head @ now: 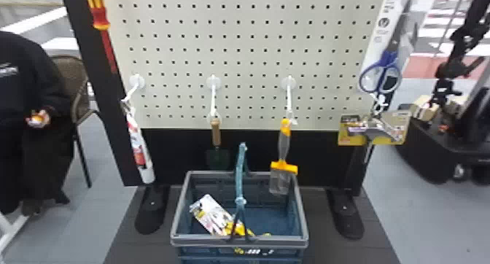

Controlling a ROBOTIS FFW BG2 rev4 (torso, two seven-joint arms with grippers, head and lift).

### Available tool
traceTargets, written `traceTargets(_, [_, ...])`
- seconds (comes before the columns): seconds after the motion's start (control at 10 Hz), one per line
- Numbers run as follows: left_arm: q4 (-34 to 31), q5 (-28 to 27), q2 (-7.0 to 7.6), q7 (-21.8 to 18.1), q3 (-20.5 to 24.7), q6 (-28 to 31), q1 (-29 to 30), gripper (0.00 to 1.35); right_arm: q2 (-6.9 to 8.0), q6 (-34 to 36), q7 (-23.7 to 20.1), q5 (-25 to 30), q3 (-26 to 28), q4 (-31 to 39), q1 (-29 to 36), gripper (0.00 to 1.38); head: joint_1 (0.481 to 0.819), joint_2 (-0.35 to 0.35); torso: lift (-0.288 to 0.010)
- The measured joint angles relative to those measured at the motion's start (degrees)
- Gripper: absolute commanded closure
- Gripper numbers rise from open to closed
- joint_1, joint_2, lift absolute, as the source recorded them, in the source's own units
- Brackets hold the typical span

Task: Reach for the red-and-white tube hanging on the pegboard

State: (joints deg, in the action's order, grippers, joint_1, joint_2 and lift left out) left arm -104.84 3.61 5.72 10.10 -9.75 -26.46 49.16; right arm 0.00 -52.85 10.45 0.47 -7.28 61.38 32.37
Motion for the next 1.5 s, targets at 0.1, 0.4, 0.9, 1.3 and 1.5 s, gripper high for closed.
traceTargets(0.1, [0.00, 0.03, 0.05, 0.00, 0.09, -0.10, -0.11, 0.46, 0.00, 0.02, 0.00, -0.04, -0.01, -0.05, 0.03, 0.14, 0.549, 0.000, -0.100])
traceTargets(0.4, [-0.01, -0.01, 0.65, 0.00, 0.25, -0.26, -0.72, 0.47, 0.00, 0.04, 0.00, -0.03, -0.01, -0.26, 0.03, 0.14, 0.549, 0.000, -0.100])
traceTargets(0.9, [-2.46, -1.05, 0.23, -4.54, 5.52, 2.56, -2.46, 0.47, 0.00, 0.03, -0.09, -0.18, -0.01, -0.13, 0.20, 0.14, 0.549, 0.000, -0.100])
traceTargets(1.3, [-3.23, -3.99, -2.71, -19.59, 17.17, 9.15, -12.08, 0.47, 0.00, 0.03, -0.09, -0.38, -0.01, -0.06, 0.37, 0.14, 0.549, 0.000, -0.100])
traceTargets(1.5, [-3.14, -5.29, -2.28, -23.51, 20.50, 12.38, -18.28, 0.46, 0.00, 0.03, -0.15, -0.38, -0.01, 0.02, 0.39, 0.14, 0.549, 0.000, -0.100])
